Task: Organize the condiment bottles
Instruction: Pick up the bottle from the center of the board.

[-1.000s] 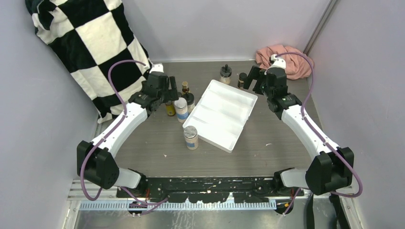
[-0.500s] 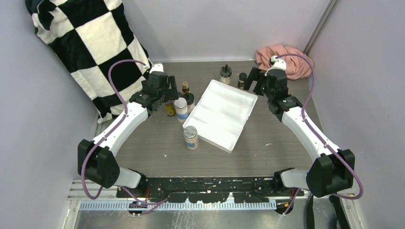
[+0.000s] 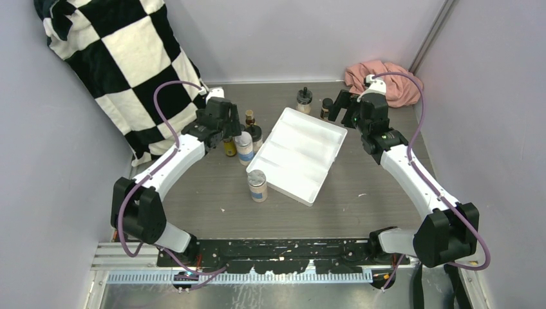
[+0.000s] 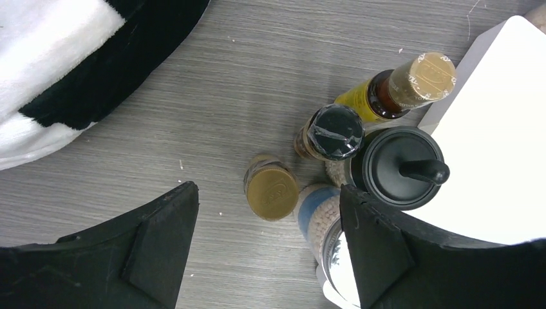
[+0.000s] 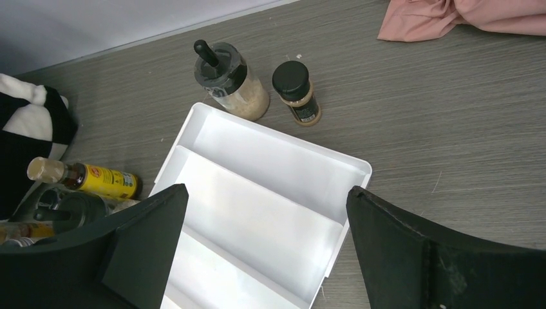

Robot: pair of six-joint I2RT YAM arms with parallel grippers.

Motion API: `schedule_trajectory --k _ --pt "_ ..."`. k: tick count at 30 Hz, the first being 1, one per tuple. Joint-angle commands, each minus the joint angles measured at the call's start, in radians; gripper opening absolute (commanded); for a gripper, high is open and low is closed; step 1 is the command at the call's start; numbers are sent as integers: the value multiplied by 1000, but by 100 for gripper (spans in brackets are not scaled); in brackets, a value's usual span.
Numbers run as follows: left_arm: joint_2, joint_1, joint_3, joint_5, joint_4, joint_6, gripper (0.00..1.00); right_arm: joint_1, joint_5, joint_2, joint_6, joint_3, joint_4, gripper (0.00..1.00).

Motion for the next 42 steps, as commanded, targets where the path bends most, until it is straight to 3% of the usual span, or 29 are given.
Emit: schedule_trajectory --k 1,14,21,32,42 --pt "15 -4 -5 -35 60 -8 80 4 -13 -26 -14 -2 51 100" --pt "45 -4 -17 -38 84 -27 72 4 -19 -15 -14 -11 64 100" --pt "42 -4 -25 -43 93 -32 59 5 -21 -13 -14 -17 68 100" --pt "45 -4 -28 -41 91 -40 54 10 -23 -16 -15 -22 67 100" --pt "43 -4 -32 -38 90 -48 39 12 -21 -16 -14 -25 69 100"
